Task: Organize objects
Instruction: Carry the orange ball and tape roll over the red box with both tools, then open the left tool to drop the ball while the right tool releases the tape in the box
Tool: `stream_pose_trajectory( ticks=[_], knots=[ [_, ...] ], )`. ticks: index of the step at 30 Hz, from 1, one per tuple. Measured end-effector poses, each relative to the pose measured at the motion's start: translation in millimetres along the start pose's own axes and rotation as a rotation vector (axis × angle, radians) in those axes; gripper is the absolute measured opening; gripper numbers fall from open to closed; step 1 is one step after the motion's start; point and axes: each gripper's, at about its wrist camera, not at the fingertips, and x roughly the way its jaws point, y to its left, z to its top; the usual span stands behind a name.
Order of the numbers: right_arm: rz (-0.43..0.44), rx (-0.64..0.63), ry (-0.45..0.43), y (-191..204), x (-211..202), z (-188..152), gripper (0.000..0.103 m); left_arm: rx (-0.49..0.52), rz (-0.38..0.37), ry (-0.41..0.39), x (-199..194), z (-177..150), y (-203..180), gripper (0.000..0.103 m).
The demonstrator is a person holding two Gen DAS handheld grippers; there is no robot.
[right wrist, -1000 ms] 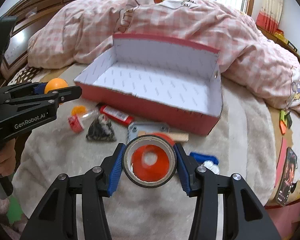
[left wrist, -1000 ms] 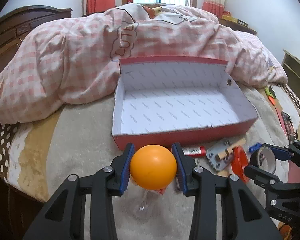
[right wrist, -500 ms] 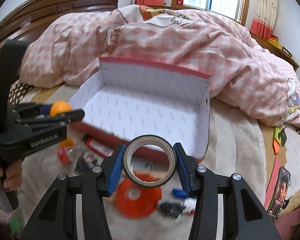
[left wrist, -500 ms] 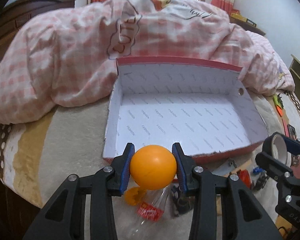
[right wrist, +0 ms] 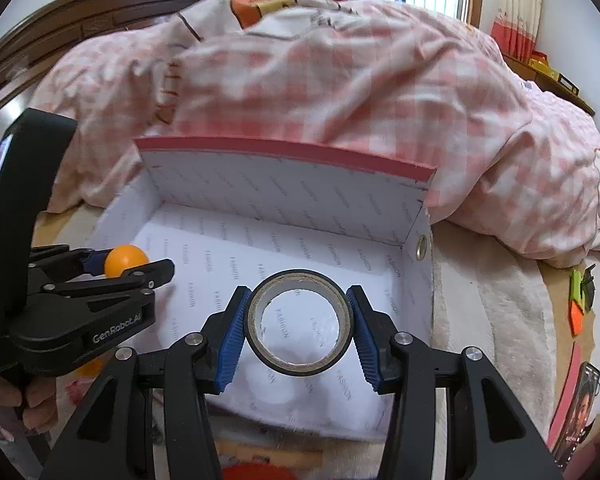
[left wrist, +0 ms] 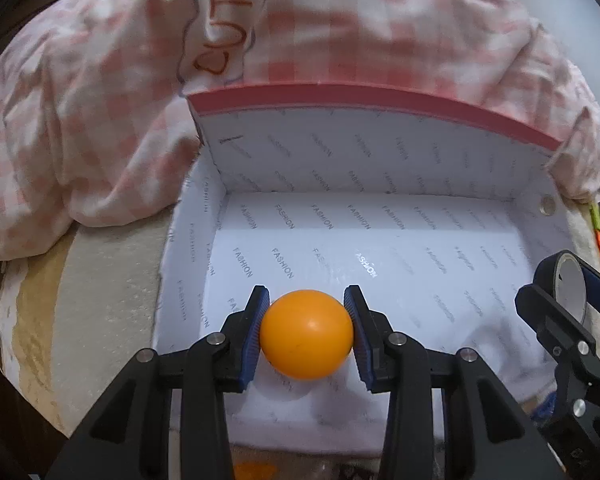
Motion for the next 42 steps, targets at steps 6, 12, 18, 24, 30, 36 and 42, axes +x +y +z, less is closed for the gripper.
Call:
stream_pose_trajectory(
  ticks=[6,12,18,24,30,36,42],
  knots=[
    [-0.010,-0.003,0.020,-3,20,0,0.050,0.000,0.010,0.016,15,1,-4,0.039],
    [-0.013,-0.004,0.051,-5,39,0,0.050,0.003,0.022,-0.002,16,8,-9,0.039],
    [-0.003,-0.020,0.101,0,57,-3,0.050,0.010,0.023,-0.017,18,13,-7,0.039],
    [0.001,-0.029,0.083,-2,65,-1,0.050,0.004,0.018,-0.026,18,8,3,0.039],
    [0.023,-0.045,0.064,-6,71,4,0.050,-0.014,0.026,-0.033,11,-4,7,0.041],
    [0.028,-0.042,0.064,-8,75,6,0.050,-0.023,0.038,-0.038,6,-9,7,0.042],
    [0.029,-0.037,0.060,-9,73,4,0.050,-0.036,0.051,-0.048,3,-13,13,0.048]
  ],
)
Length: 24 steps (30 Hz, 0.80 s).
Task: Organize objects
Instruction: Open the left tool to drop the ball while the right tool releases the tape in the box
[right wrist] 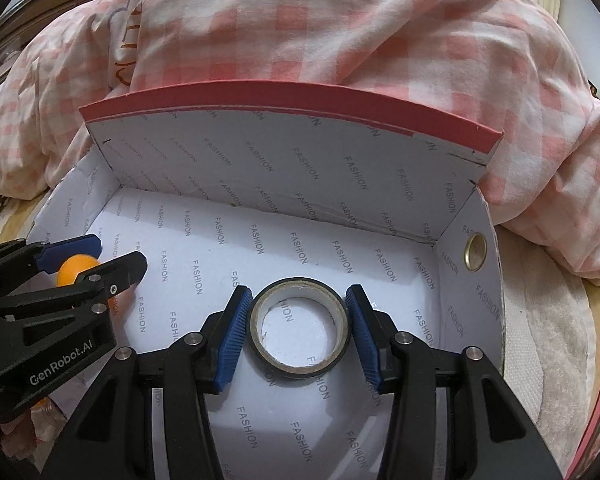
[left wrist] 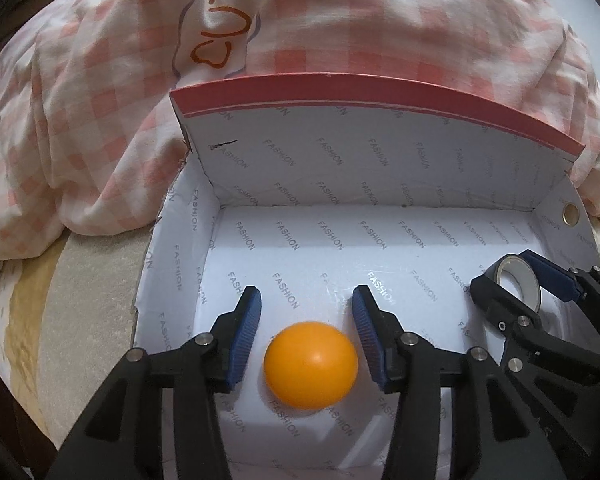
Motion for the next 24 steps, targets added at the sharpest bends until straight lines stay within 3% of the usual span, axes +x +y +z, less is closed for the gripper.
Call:
stream_pose_trajectory(
  ticks=[7,18,24],
  knots=[
    [0.009,-0.011,0.000,2,-2,-4,0.057,0.019,-0.003,0.000,0,3,-1,0.055],
    [0.026,0.021,-0.017,0,-17,-18,0.059,0.022,-0.047,0.026,-6,1,10,0.057],
    [0.055,0.041,-0.088,-2,-45,-29,0.063,0.010,-0.073,-0.037,-29,2,26,0.059]
  ],
)
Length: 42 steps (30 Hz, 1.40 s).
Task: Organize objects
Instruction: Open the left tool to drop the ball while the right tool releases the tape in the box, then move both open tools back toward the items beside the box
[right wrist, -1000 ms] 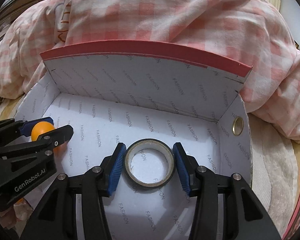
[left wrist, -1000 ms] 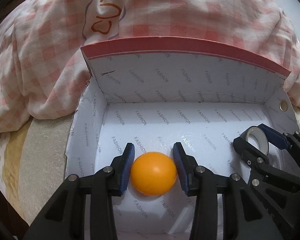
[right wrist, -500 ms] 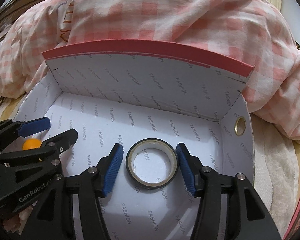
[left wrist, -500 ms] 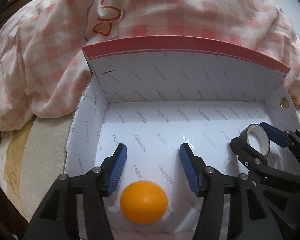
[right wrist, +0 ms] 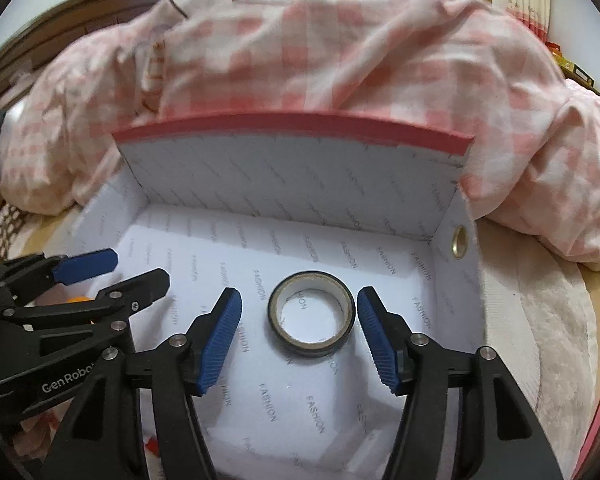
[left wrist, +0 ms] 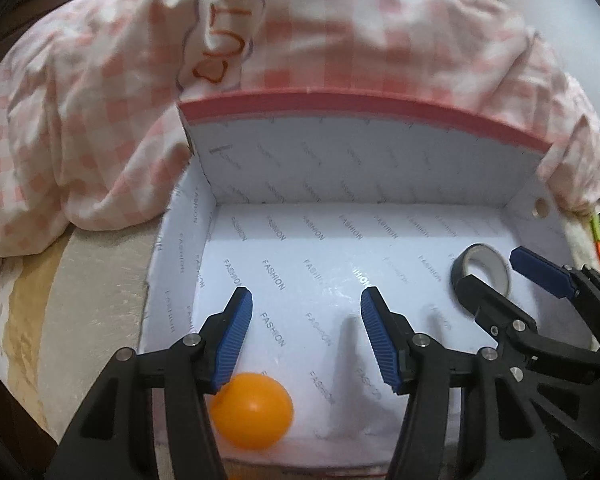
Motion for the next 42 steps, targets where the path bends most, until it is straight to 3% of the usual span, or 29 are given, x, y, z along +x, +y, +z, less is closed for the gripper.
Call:
stream_pose_trajectory(
  ticks=[3,12,23,26,29,31,42],
  knots=[
    [-0.003,0.006,-0.034,0,-11,-1,0.066,-0.008,-0.005,-0.029,-10,1,10,0.064],
    [0.013,0.046,-0.073,5,-21,13,0.068,0.058,-0.009,-0.065,-30,1,17,0.064],
    [0.043,0.105,-0.145,0,-79,-11,0.068,0.078,-0.046,-0.099,-57,-3,40,0.064],
    [0.047,0.090,-0.144,10,-91,-23,0.068,0.077,-0.046,-0.103,-65,-32,1,0.064],
    [0.049,0.071,-0.134,18,-99,-37,0.068,0.082,-0.053,-0.108,-60,-44,-4,0.064],
    [0.052,0.060,-0.121,23,-104,-47,0.068,0.087,-0.053,-0.107,-104,-92,-43,0.064],
    [0.049,0.031,-0.118,33,-127,-98,0.068,0.131,-0.078,-0.098,-114,-143,-41,0.064]
  ],
)
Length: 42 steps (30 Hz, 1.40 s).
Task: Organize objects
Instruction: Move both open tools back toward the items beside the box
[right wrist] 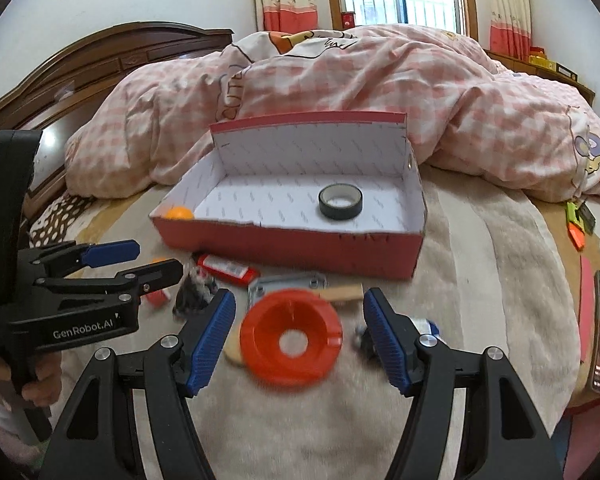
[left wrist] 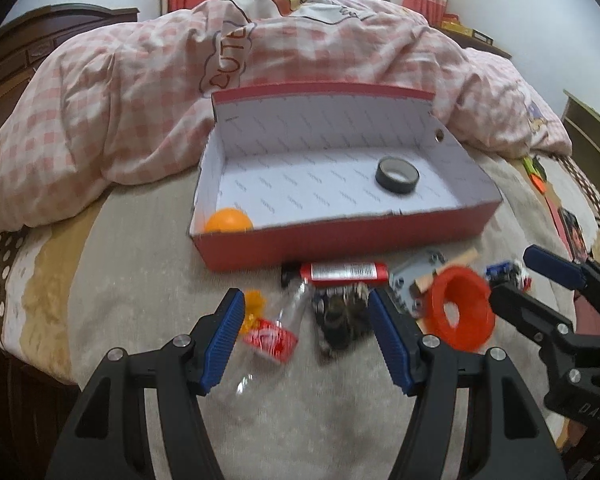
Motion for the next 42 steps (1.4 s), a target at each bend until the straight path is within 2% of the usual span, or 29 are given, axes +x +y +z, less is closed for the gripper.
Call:
stream_pose_trajectory(
  ticks=[7,12,16,22,27,32,35,41,42],
  knots=[
    [0.002,-0.014,0.014,1,-5,-25,0.068,0.030,-0.015,0.013,5,-21,-1,0.064],
    [-0.009,-0.025,0.045,3,0,-34,0.068,0.085,0.004,-0.024,2,-30,-8,0.064],
    [-0.003,-0.015,0.048,1,2,-37,0.068,0.079,-0.019,-0.040,-5,-32,-5,0.064],
    [0.006,-0.015,0.054,1,4,-39,0.068,0.088,0.017,-0.074,-14,-30,5,0.064],
    [0.009,-0.015,0.057,3,6,-40,0.068,0.082,0.052,-0.038,1,-31,14,0.064],
    [0.005,0.001,0.066,-2,9,-41,0.068,0.072,0.055,-0.015,12,-36,19,0.064],
    [0.012,0.010,0.072,-4,12,-41,0.068,0.085,0.056,-0.015,17,-37,18,0.059],
    [0.015,0.010,0.075,-5,12,-41,0.068,0.092,0.059,0.002,27,-36,16,0.059],
    [0.014,0.012,0.076,-5,12,-42,0.068,0.089,0.056,0.001,28,-37,16,0.054]
  ],
)
